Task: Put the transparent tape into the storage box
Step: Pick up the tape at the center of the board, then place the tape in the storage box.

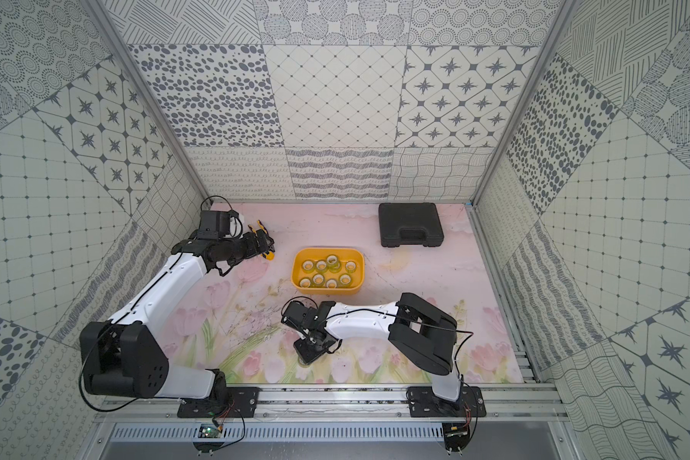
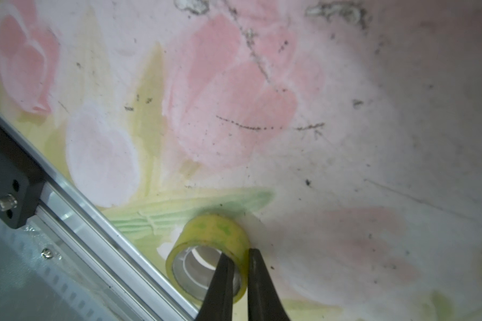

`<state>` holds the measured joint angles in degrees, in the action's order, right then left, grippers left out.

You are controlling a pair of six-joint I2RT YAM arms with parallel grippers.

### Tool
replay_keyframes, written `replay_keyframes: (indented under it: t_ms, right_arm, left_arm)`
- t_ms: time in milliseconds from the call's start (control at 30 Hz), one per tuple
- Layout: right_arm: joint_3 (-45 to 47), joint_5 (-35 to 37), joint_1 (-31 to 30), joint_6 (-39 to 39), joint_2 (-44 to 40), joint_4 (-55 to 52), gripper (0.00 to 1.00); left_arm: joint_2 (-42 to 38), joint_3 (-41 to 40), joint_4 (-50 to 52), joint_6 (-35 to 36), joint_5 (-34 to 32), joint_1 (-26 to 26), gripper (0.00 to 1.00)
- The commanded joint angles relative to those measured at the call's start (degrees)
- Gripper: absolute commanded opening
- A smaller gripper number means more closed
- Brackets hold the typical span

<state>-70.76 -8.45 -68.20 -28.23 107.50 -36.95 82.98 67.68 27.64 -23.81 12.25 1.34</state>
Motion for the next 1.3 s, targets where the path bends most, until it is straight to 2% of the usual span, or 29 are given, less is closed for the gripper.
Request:
replay_keyframes:
  t_ms: [0,200,333,433,633,767,1000,1133,1233,1267]
  right_arm:
    - [-3.2,2.2,3.6,2.5,-6.0,0.6,0.03]
    - [-9.1,3.5,14.0,7.0,-9.1,0.3,0.02]
    - [-15.5,7.5,20.0,8.7,-5.2,-1.3,0.01]
    - [-19.9,7.4,23.0,8.9,-0.4,-1.3,0.01]
    - [-28.8,5.6,24.9,8.9,11.0,-1.2,0.01]
    - [-33.6,8.0,25.6,6.4,17.0,-1.2,0.03]
    - [-37.6,8.9,26.2,2.5,21.9,1.3,0.04]
    - [-39.1,9.0,26.6,2.8,22.4,1.3,0.17]
    - [-38.3,8.5,26.9,3.6,21.0,1.2,0.42]
    - [-37.6,8.7,27.0,4.0,19.9,1.3,0.47]
  left_arm:
    - [-0.6,-0.1,0.0,0.8,0.1,-0.2,0.99]
    - [-0.9,-0.2,0.1,0.9,-0.1,-0.2,0.99]
    - [-1.1,-0.3,0.0,1.0,-0.4,-0.2,0.99]
    - [-1.1,-0.3,0.1,1.0,-0.5,-0.2,0.99]
    - [-1.3,-0.4,-0.1,0.9,-0.2,-0.2,0.99]
    - [-1.4,-0.3,-0.2,0.6,0.7,-0.2,0.99]
    - [-2.1,-0.8,-0.9,0.4,0.9,-0.2,0.99]
    - [-2.2,-1.1,-1.4,0.7,1.2,-0.2,0.99]
    - [-2.8,-2.1,-2.6,1.0,0.7,-0.2,0.99]
    - [-3.3,-2.8,-4.1,1.2,0.2,-0.2,0.99]
